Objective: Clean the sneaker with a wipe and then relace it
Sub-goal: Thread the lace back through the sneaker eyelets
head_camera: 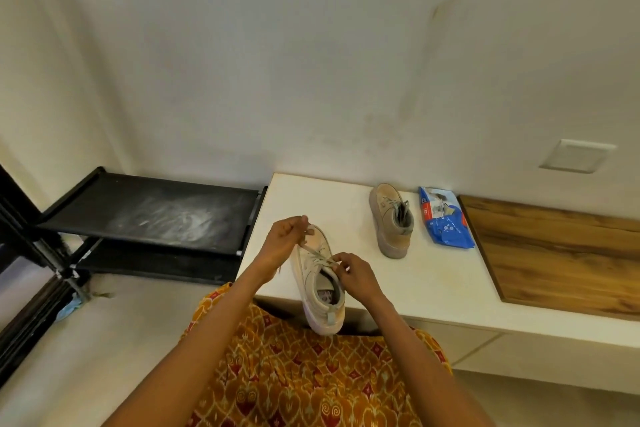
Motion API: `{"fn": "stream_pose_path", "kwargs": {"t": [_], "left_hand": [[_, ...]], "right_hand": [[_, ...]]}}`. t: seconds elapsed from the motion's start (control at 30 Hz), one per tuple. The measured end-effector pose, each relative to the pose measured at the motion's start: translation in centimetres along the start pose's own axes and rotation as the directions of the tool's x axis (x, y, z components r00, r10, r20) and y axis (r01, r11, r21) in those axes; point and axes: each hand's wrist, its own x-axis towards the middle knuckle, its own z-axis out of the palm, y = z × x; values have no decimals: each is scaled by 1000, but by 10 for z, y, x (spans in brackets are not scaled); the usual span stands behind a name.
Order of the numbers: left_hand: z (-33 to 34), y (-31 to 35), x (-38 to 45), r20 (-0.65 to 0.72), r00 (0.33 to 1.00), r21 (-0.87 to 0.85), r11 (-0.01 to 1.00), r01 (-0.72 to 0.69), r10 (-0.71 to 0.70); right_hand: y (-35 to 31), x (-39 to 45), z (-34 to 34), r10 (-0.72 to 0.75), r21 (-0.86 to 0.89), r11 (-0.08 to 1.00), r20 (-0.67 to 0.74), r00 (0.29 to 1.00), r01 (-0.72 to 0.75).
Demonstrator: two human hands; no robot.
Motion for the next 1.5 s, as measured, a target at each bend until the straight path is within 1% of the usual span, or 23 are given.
{"fn": "stream_pose_path", "kwargs": {"t": [0.07, 0.1, 0.17, 0.2, 0.27, 0.33, 0.43, 0.47, 0.57, 0.67, 0.73, 0.83, 0.87, 0.97, 1.07, 1.13, 1.2, 1.27, 1.33, 1.4, 1.43, 1.5], "left_hand": [[-5, -2, 0, 184, 983, 89, 996, 13, -29], [-7, -5, 1, 274, 961, 170, 985, 1, -49], [-5, -14, 4, 395, 916, 385, 918, -92, -74], [-2, -19, 5, 423, 902, 474, 869, -143, -82], [8, -24, 6, 429, 896, 559, 813, -163, -116], [17, -26, 6, 417, 900, 585, 795, -160, -126], [22, -30, 11, 325, 944, 657, 731, -183, -56], [22, -31, 13, 316, 948, 679, 709, -192, -47], [21, -35, 17, 351, 932, 692, 695, -193, -90], [20, -38, 18, 324, 941, 702, 692, -167, -102], [22, -39, 16, 288, 957, 720, 667, -192, -36], [23, -40, 14, 214, 973, 772, 594, -226, 91], [23, -40, 14, 184, 979, 778, 595, -201, 89], [21, -39, 14, 124, 992, 699, 710, -86, -3], [19, -38, 15, 134, 987, 640, 768, -18, -88], [14, -37, 17, 130, 979, 563, 825, 55, -154], [11, -33, 21, 156, 966, 491, 865, 105, -206], [10, -29, 24, 233, 939, 470, 875, 118, -253], [11, -24, 27, 340, 895, 502, 860, 86, -288], [11, -23, 29, 406, 861, 515, 855, 62, -307], [11, -23, 28, 409, 856, 506, 859, 77, -317], [11, -25, 25, 362, 873, 471, 872, 133, -329]], "right_hand": [[1, 0, 0, 1, 11, 1000, 4, 1000, -1], [1, 0, 0, 1, 13, 1000, 4, 1000, -2], [0, -1, -1, 0, 19, 1000, 3, 1000, 0], [-1, -1, -1, -1, 21, 1000, 2, 1000, 1], [0, -1, 0, -8, 2, 1000, 6, 1000, 8], [1, -2, 0, -20, -12, 1000, 7, 1000, 20], [0, -5, -3, -44, 36, 998, -16, 999, 45], [0, -7, -4, -51, 58, 997, -25, 998, 53], [-2, -11, -6, -73, 99, 992, -54, 996, 78], [-3, -14, -8, -74, 167, 982, -63, 995, 83], [-4, -15, -9, -79, 169, 981, -67, 995, 90], [-7, -15, -7, -71, 130, 988, -110, 991, 85], [-9, -15, -5, -59, 109, 991, -129, 990, 74], [-16, -14, 2, -44, 41, 998, -189, 981, 52], [-19, -13, 8, -35, 7, 999, -228, 973, 38], [-18, -14, 12, -37, -1, 999, -248, 968, 38], [-17, -16, 16, -60, -29, 998, -265, 963, 54], [-15, -17, 19, -82, -59, 996, -271, 959, 69], [-12, -18, 22, -109, -103, 991, -282, 953, 83], [-10, -19, 22, -124, -146, 986, -292, 948, 84], [-9, -20, 22, -134, -163, 983, -296, 946, 88], [-10, -21, 21, -160, -189, 976, -299, 941, 106]]}}
